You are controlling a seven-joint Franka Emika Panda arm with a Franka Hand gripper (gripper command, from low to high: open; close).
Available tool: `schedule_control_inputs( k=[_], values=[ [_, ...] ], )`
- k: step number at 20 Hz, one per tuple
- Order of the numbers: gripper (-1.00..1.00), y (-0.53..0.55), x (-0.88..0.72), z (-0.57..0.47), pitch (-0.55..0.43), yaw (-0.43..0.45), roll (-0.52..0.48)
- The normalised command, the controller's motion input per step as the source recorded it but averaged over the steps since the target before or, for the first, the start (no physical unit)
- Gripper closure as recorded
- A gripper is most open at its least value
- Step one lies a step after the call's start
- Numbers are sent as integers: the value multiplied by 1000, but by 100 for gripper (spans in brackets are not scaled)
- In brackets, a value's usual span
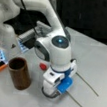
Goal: Flower insertion into a vase
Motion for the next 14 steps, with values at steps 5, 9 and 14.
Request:
schedule_control_inputs(
  k=[5,9,14],
  values=[
    [100,75,89,51,60,16,-100],
    [100,81,-6,195,102,17,-96],
    [100,80,-162,371,125,10,-47]
  ],
)
